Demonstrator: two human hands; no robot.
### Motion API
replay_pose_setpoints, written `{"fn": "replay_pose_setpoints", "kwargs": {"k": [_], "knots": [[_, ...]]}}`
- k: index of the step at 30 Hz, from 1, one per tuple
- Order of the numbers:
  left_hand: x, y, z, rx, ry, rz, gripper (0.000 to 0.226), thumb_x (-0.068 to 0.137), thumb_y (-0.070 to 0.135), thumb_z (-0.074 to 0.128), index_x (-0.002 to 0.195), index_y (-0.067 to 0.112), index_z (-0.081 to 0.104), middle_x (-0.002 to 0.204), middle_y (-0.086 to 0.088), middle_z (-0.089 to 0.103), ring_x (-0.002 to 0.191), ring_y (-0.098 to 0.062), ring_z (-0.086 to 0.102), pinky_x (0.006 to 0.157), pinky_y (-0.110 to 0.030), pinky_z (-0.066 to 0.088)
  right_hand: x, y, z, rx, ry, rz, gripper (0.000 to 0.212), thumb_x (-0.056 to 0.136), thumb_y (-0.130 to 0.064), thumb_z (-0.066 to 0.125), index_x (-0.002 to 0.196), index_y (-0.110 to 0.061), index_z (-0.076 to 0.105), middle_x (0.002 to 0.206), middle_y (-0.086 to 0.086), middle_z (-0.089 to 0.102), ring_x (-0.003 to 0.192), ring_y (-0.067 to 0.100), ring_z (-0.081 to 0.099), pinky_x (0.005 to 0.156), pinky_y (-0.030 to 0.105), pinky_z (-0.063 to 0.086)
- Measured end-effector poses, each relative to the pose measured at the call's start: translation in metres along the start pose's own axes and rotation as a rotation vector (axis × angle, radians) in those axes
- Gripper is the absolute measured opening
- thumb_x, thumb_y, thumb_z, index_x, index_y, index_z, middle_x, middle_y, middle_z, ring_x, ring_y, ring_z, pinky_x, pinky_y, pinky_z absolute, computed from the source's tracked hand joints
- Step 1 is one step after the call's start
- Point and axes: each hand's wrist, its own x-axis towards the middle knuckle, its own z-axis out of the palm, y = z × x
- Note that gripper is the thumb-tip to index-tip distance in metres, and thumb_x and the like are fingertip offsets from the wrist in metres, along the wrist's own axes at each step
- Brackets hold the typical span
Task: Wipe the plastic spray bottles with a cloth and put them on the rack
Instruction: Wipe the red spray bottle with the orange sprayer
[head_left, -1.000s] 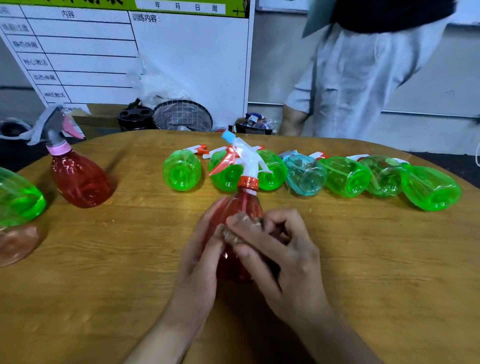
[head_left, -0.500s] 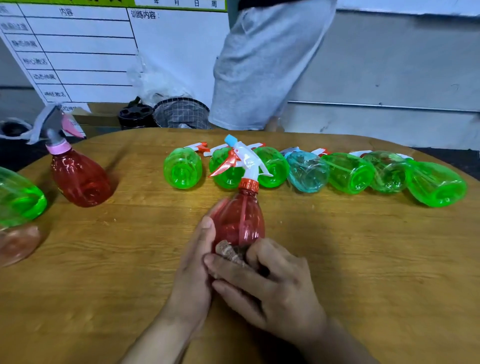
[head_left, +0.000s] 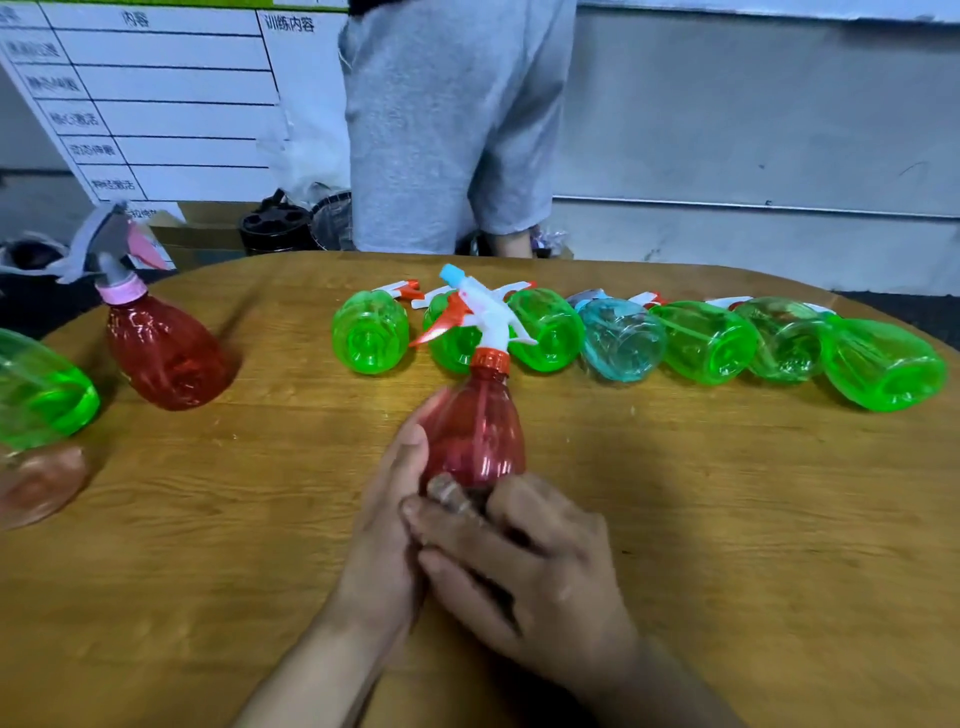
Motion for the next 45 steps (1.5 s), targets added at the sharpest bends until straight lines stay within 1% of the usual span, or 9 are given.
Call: {"fn": "replay_pose_setpoints", "kwargs": {"k": [4, 11, 15, 20, 25, 27, 30, 38, 45], "knots": [[-0.002, 0.004, 0.004, 0.023, -0.039, 0.008, 0.045, 0.106, 0.044, 0.053, 0.140, 0.018, 0.067, 0.139, -0.011, 0.071, 0.135, -0.032, 0.062, 0.119, -0.046, 0.040, 0.002, 0.008, -0.006, -0.039, 0.025, -0.067, 0.027, 0.101, -0.039, 0.069, 0.124, -0.029, 0.077, 0.088, -0.003, 0.049, 0.074, 0.014, 0.057, 0.057, 0.030, 0.051], [-0.013, 0.003, 0.012, 0.323, -0.215, 0.112, 0.077, 0.088, 0.071, 0.069, 0.146, 0.020, 0.060, 0.140, -0.003, 0.069, 0.134, -0.022, 0.063, 0.113, -0.046, 0.050, 0.017, 0.042, -0.027, 0.192, 0.150, 0.364, 0.030, 0.104, -0.032, 0.061, 0.128, -0.018, 0.074, 0.084, -0.006, 0.050, 0.074, 0.011, 0.055, 0.073, 0.016, 0.041], [-0.016, 0.005, 0.017, 0.251, -0.260, 0.051, 0.077, 0.080, 0.040, 0.083, 0.151, 0.026, 0.054, 0.144, 0.002, 0.067, 0.137, -0.017, 0.061, 0.117, -0.040, 0.048, 0.020, 0.043, -0.031, 0.268, 0.162, 0.385, 0.033, 0.104, -0.032, 0.058, 0.130, -0.016, 0.073, 0.082, 0.001, 0.053, 0.074, 0.010, 0.054, 0.072, 0.017, 0.040], [-0.014, 0.004, 0.016, 0.088, -0.268, -0.027, 0.092, 0.071, 0.054, 0.094, 0.152, 0.044, 0.052, 0.149, 0.006, 0.064, 0.142, -0.019, 0.058, 0.122, -0.057, 0.037, 0.026, 0.041, -0.036, 0.345, 0.379, 0.455, 0.032, 0.105, -0.031, 0.057, 0.129, -0.014, 0.070, 0.116, -0.003, 0.073, 0.106, 0.016, 0.070, 0.090, 0.029, 0.051], [-0.019, -0.002, 0.021, 0.094, -0.264, -0.046, 0.056, 0.092, 0.048, 0.066, 0.147, 0.044, 0.059, 0.148, 0.007, 0.064, 0.139, -0.015, 0.059, 0.107, -0.040, 0.056, 0.023, 0.040, -0.034, 0.332, 0.301, 0.478, 0.027, 0.105, -0.025, 0.059, 0.123, -0.011, 0.074, 0.113, -0.002, 0.075, 0.106, 0.018, 0.070, 0.091, 0.026, 0.050], [-0.018, -0.005, 0.022, 0.130, -0.221, -0.005, 0.054, 0.097, 0.050, 0.059, 0.150, 0.038, 0.057, 0.152, 0.005, 0.061, 0.143, -0.017, 0.055, 0.114, -0.049, 0.049, 0.021, 0.037, -0.031, 0.283, 0.241, 0.496, 0.027, 0.105, -0.026, 0.059, 0.125, -0.017, 0.075, 0.102, -0.001, 0.073, 0.095, 0.015, 0.068, 0.082, 0.023, 0.050], [-0.014, -0.010, 0.017, 0.129, -0.119, 0.036, 0.053, 0.105, 0.046, 0.051, 0.152, 0.023, 0.056, 0.154, -0.004, 0.060, 0.147, -0.025, 0.051, 0.124, -0.057, 0.033, 0.014, 0.027, -0.026, 0.178, 0.145, 0.435, 0.030, 0.105, -0.034, 0.059, 0.126, -0.021, 0.076, 0.087, -0.005, 0.057, 0.078, 0.008, 0.059, 0.069, 0.016, 0.044], [-0.007, 0.004, 0.012, -0.033, -0.106, 0.023, 0.045, 0.110, 0.037, 0.038, 0.147, 0.023, 0.060, 0.142, -0.008, 0.069, 0.134, -0.026, 0.064, 0.105, -0.030, 0.055, -0.003, 0.003, -0.009, 0.038, 0.001, -0.082, 0.024, 0.097, -0.032, 0.076, 0.119, -0.023, 0.080, 0.085, -0.001, 0.053, 0.073, 0.013, 0.055, 0.063, 0.028, 0.053], [-0.013, -0.009, 0.021, 0.224, -0.144, 0.116, 0.046, 0.102, 0.045, 0.055, 0.140, 0.024, 0.068, 0.142, 0.004, 0.069, 0.138, -0.015, 0.061, 0.115, -0.039, 0.049, 0.010, 0.038, -0.032, 0.161, 0.174, 0.395, 0.030, 0.102, -0.034, 0.062, 0.124, -0.020, 0.077, 0.086, -0.011, 0.053, 0.074, 0.005, 0.055, 0.072, 0.016, 0.043]]}}
